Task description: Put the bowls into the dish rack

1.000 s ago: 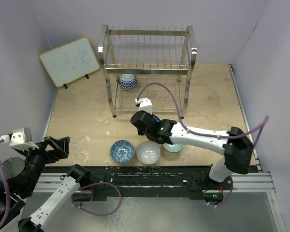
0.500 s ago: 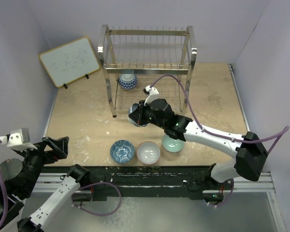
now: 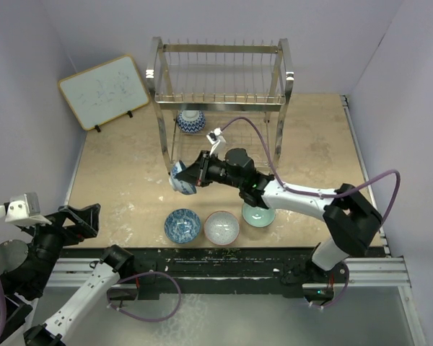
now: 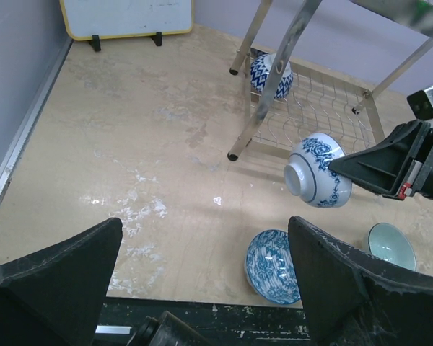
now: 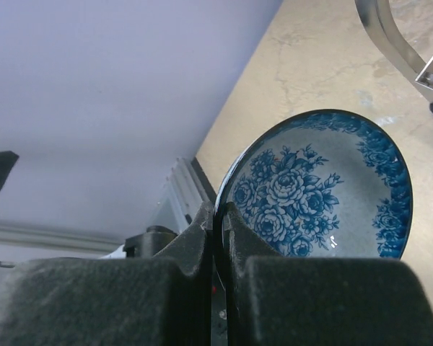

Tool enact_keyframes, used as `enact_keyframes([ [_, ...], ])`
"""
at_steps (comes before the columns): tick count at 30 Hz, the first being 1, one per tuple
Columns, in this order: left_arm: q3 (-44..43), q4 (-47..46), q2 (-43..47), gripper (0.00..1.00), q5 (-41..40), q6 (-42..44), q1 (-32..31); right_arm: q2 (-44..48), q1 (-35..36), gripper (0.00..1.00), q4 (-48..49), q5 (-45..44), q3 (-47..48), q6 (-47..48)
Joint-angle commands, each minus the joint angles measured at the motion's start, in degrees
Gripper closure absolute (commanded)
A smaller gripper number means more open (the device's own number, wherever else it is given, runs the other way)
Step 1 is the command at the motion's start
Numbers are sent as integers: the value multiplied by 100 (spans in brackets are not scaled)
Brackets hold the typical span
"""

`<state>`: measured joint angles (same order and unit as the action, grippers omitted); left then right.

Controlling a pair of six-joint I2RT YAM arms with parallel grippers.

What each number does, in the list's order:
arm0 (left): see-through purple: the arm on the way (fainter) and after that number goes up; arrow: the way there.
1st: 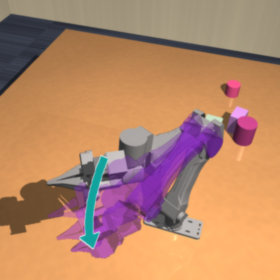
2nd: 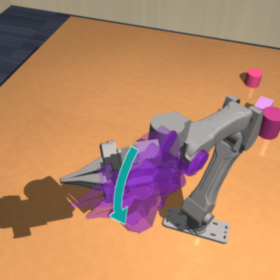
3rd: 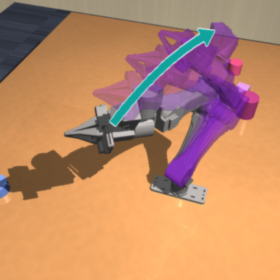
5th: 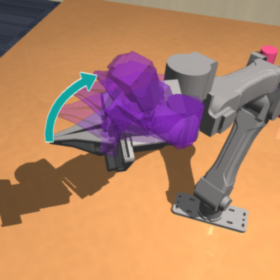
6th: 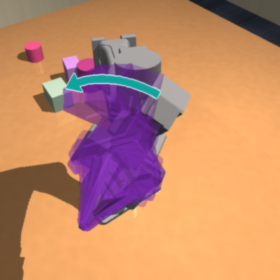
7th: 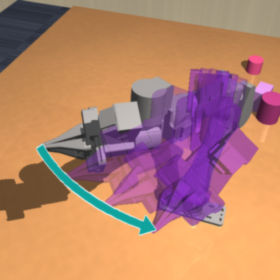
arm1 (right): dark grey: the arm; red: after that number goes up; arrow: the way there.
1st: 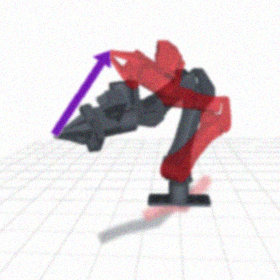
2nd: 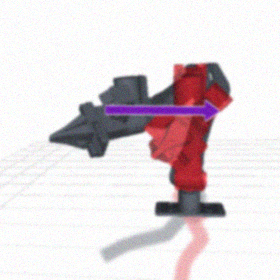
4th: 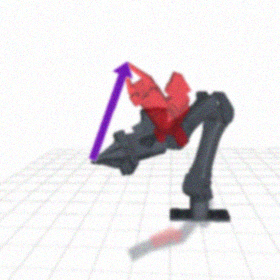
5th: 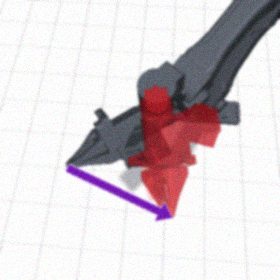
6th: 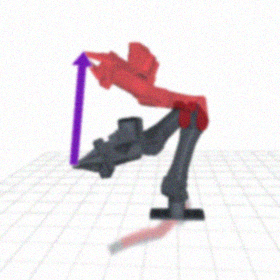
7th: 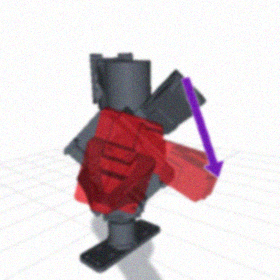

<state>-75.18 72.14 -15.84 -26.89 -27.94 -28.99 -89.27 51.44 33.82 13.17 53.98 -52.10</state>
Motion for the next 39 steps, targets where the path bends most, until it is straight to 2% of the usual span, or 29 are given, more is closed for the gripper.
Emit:
enact_keyframes([
  [1,-240,-115,-102,1,-61,51,17,-157,-310,100,1549,568,27,-782],
  [9,-438,-100,-155,1,-34,83,17,-773,-840,100,2262,887,320,-1429],
  [16,-537,-55,-166,1,-63,114,17,-1479,-1191,100,2582,1049,1208,-1931],
  [21,-502,-49,-174,1,14,123,17,-2018,-1370,100,2964,848,1624,-2475],
  [25,-457,-47,-153,1,9,120,17,-2585,-1527,100,3674,690,1792,-2945],
  [39,-319,-120,-223,1,53,168,17,-3455,-1884,100,4419,341,2203,-3400],
])
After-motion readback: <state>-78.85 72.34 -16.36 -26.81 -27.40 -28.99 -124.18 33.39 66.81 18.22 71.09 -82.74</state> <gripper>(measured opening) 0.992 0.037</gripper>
